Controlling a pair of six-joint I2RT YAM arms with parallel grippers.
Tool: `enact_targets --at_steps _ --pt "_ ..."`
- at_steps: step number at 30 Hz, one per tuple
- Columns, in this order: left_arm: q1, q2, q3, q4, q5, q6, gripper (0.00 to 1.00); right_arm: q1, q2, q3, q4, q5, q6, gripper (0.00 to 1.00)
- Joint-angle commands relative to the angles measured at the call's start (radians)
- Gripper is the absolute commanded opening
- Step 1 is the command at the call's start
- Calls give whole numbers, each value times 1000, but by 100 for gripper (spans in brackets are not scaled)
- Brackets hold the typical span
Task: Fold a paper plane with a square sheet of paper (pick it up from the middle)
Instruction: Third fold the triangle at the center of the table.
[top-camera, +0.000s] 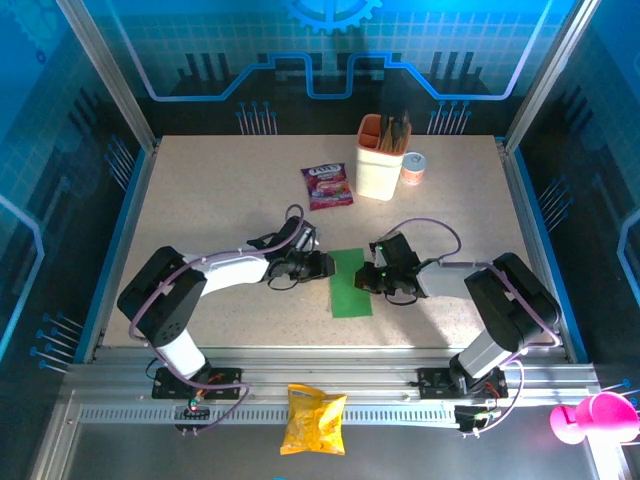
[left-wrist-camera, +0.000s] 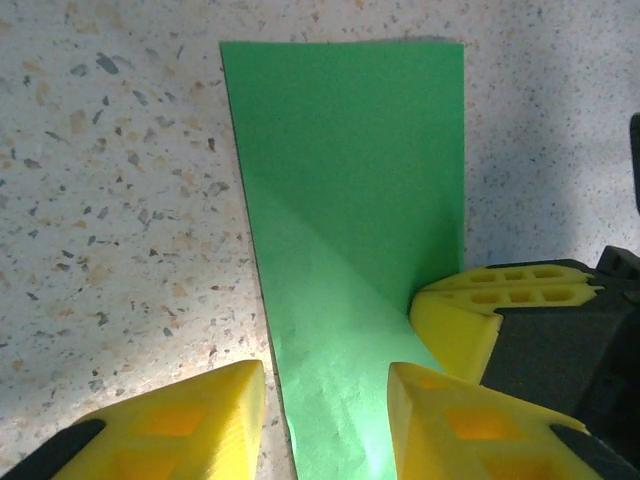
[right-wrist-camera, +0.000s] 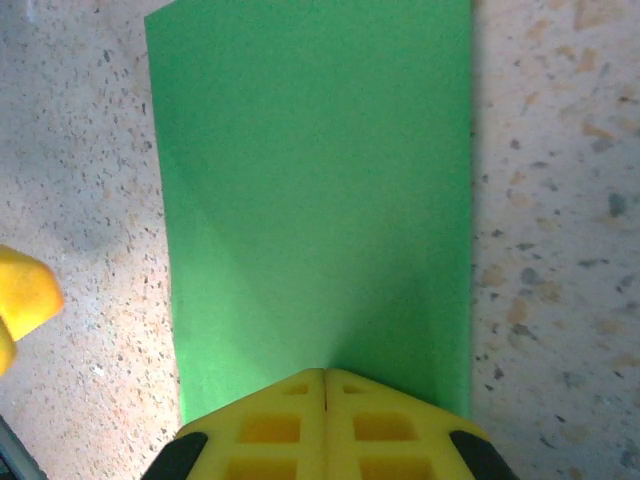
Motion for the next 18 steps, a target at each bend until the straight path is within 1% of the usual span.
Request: enact_targets --at_steps 1,9,18 --pt "-9 25 32 -5 24 -3 38 -7 50 -45 -26 0 -8 0" --pt "-14 72 59 0 19 -3 38 -9 69 -62 -6 -10 -5 0" --pt "-14 108 80 -27 -32 3 38 -11 72 -67 -1 -14 -5 0"
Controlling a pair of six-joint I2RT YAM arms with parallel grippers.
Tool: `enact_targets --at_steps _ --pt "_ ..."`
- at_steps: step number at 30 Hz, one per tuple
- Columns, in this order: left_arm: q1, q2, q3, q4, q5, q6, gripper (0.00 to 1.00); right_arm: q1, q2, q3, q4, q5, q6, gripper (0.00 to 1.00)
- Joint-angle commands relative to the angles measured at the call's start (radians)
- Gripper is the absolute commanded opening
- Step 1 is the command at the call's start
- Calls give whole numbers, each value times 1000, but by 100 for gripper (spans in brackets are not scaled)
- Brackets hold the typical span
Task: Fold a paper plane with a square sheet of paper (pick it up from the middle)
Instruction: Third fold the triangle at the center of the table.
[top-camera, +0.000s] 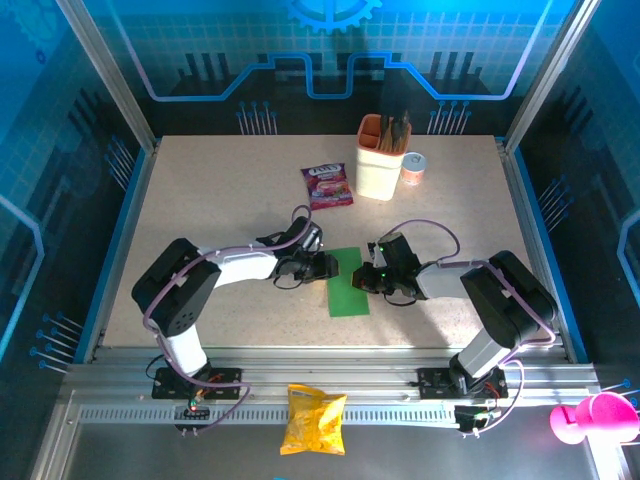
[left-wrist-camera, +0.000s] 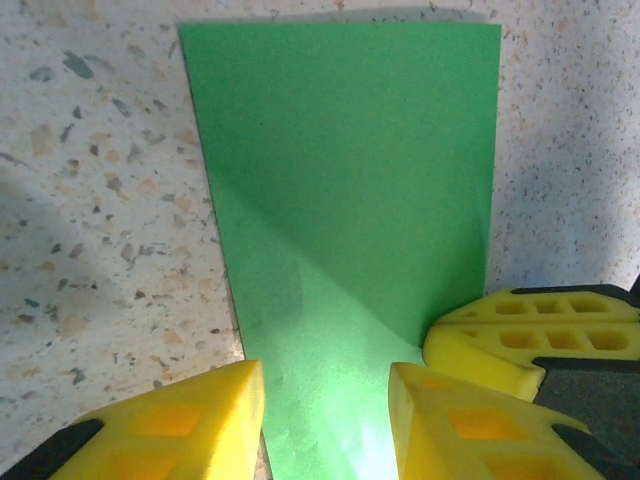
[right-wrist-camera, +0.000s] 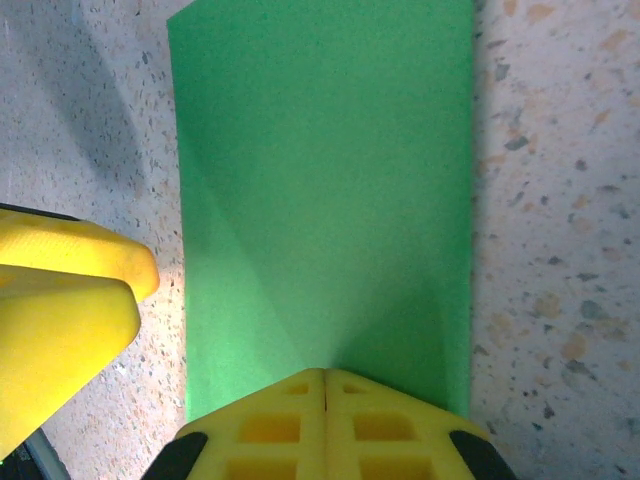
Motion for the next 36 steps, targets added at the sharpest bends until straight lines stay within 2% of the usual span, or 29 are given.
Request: enact_targets --at_steps 1,9,25,36 --pt "-6 23 32 -30 -32 3 39 -9 51 -43 -94 25 -6 0" --pt "-6 37 41 -63 -77 5 38 -13 55 -54 -80 18 -1 0" --pt "-37 103 143 -87 -38 50 38 -12 77 -62 -57 12 6 0" --pt "-43 25 64 3 -33 23 39 -13 92 -64 -50 9 7 0"
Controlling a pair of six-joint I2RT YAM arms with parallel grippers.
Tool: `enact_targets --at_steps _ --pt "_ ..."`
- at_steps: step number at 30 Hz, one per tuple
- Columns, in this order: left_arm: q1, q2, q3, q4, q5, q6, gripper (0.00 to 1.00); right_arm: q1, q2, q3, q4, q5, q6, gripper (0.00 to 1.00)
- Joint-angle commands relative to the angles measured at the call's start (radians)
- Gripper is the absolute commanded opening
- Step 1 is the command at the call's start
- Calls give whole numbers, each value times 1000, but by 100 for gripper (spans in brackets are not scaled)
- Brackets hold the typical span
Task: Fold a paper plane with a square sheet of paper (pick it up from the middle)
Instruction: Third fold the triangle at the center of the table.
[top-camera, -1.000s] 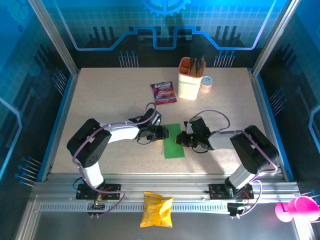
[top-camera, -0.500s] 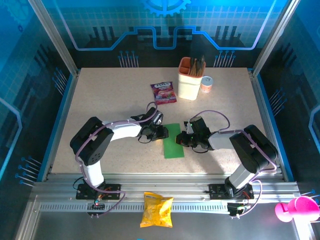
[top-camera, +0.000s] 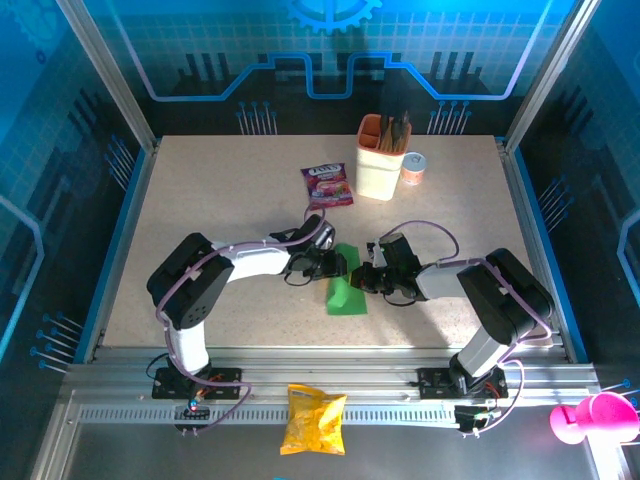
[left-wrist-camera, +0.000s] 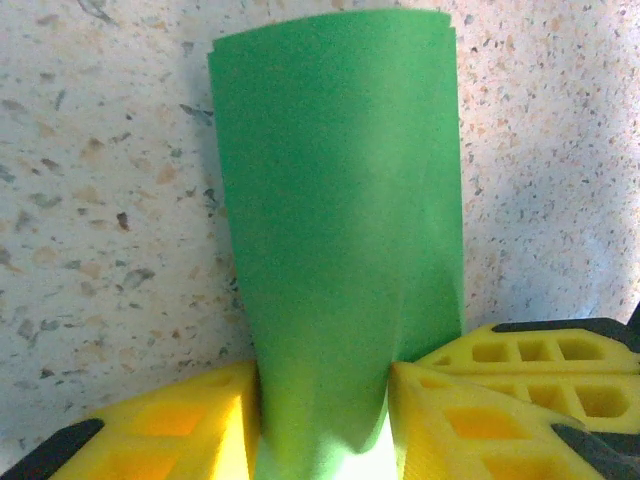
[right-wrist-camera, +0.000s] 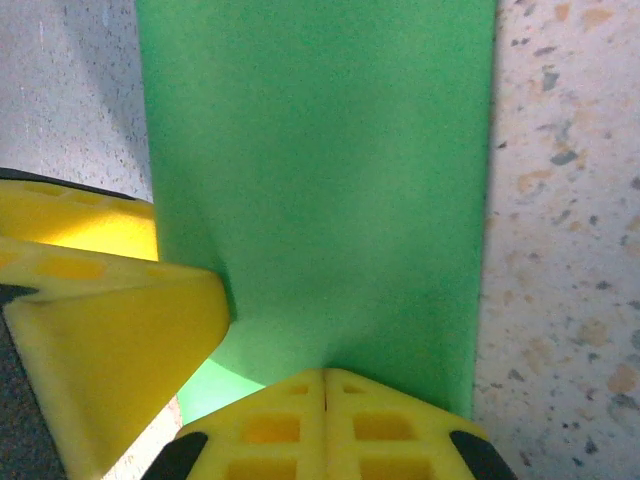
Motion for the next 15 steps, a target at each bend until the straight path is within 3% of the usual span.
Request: enact_targets --at_steps 1,15 --pt "-2 -61 -48 61 12 -8 39 -8 67 -47 -129 50 2 0" --pt "31 -114 -185 280 33 -39 42 -7 71 -47 -136 51 1 0"
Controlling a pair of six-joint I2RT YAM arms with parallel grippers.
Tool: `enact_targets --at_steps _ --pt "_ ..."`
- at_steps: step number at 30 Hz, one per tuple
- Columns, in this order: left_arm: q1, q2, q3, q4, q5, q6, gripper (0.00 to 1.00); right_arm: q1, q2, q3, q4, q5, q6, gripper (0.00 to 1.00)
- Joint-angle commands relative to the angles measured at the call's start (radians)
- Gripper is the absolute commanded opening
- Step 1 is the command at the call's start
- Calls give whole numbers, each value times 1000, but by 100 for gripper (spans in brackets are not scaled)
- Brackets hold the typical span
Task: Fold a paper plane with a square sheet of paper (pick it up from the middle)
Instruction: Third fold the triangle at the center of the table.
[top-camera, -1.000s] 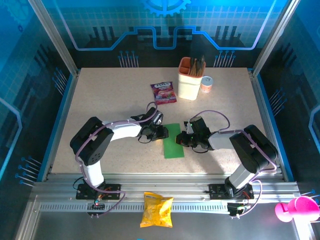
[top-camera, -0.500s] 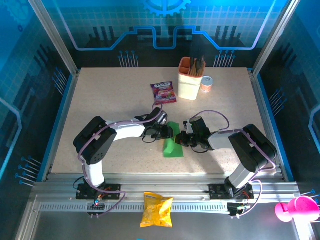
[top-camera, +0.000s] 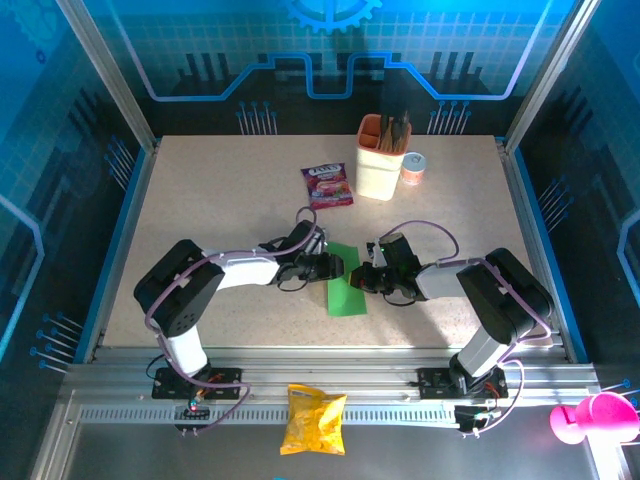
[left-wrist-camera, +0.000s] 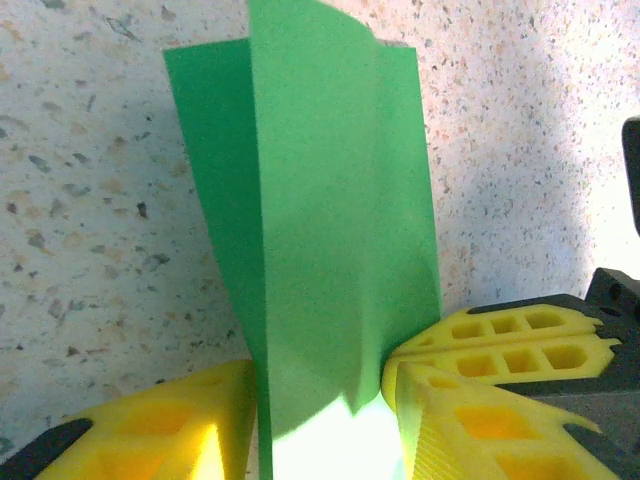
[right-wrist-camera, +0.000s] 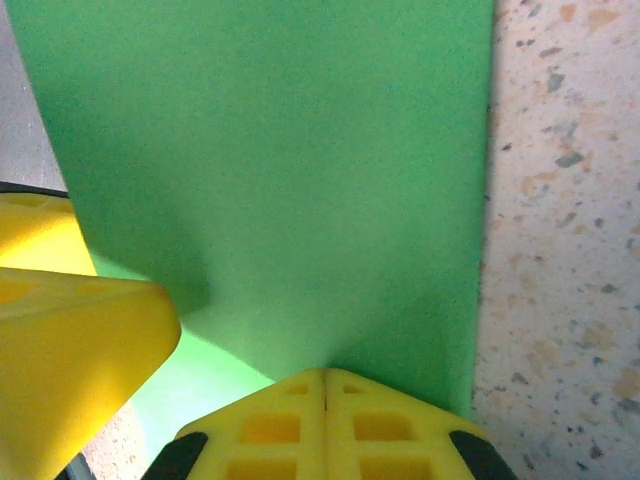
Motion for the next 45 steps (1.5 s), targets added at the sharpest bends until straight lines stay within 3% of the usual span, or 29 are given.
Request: enact_targets --at_steps 1,6,16,20,22,27,31,40,45 --pt "18 -42 -39 87 29 -26 42 -7 69 -46 -142 55 1 0" --pt "39 -41 -62 120 55 -27 39 -6 68 -43 -144 52 0 0" --pt "45 -28 -83 144 98 -4 9 -6 -57 81 -309 20 -78 0" --pt "45 -43 -85 119 95 -8 1 25 -163 130 -427 48 -127 11" --pt "47 -52 -85 100 97 -15 0 66 -207 149 -496 97 -153 22" --pt "59 -60 -72 48 140 -48 0 222 -268 201 -651 275 -210 49" --pt "76 -54 -57 12 191 -58 0 352 -271 230 -714 390 -222 61" --pt "102 -43 -58 -17 227 -51 0 570 -138 327 -800 554 -217 70" --pt "109 -43 -58 -22 232 -48 0 633 -47 415 -837 621 -219 72"
